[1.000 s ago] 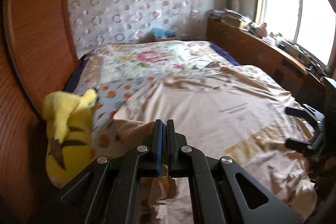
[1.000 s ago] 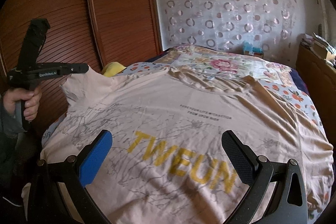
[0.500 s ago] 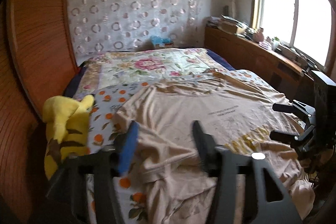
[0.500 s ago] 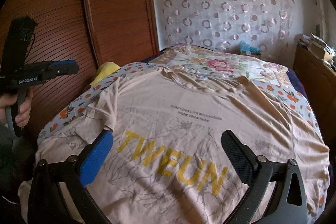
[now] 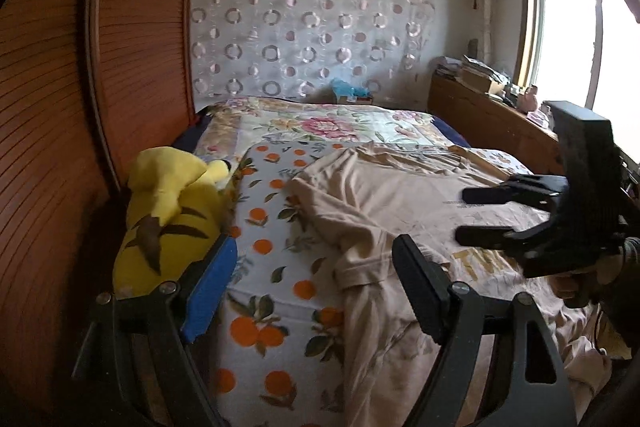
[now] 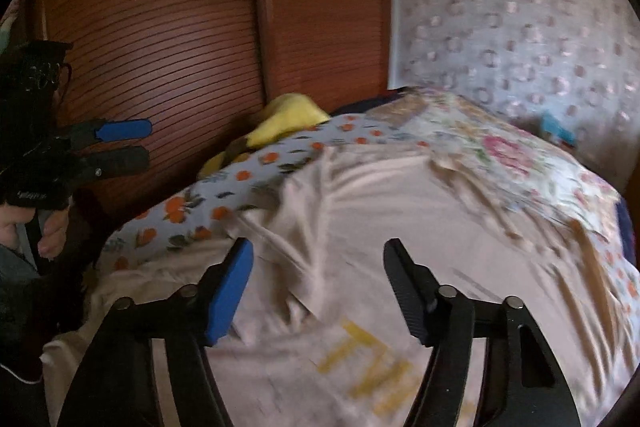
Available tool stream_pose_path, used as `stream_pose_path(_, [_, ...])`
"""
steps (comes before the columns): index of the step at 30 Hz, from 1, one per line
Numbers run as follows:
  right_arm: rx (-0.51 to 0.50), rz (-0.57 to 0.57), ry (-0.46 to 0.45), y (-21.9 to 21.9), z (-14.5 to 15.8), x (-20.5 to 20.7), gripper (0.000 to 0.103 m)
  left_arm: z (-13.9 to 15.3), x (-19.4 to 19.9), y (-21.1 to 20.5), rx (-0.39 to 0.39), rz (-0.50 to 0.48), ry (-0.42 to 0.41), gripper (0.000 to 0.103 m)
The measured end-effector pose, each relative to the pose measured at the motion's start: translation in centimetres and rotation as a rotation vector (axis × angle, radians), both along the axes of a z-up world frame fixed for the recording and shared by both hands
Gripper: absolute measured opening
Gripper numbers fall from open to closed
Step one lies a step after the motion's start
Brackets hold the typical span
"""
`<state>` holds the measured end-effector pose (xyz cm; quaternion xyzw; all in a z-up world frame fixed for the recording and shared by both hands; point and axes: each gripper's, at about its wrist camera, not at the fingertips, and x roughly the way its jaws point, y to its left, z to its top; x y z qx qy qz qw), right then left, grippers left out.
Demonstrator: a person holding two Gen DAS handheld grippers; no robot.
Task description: Fold small clothes
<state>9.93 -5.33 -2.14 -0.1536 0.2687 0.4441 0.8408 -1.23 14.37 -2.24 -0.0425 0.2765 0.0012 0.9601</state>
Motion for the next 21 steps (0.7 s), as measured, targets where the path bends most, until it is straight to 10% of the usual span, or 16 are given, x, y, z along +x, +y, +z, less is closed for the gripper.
stream_pose_path(16, [-0.197,0.179,0.073,11.5,-5.9,4.0,0.04,-1.1,-1.0,1.2,-0.025,0.021,0.0,0.081])
stream_pose_path(21, [-0.201,0.161,0.039,12.1,-6.1,4.3,0.007,-1.6,-0.8,0.9,-0.026,0.014,0.009,0.081])
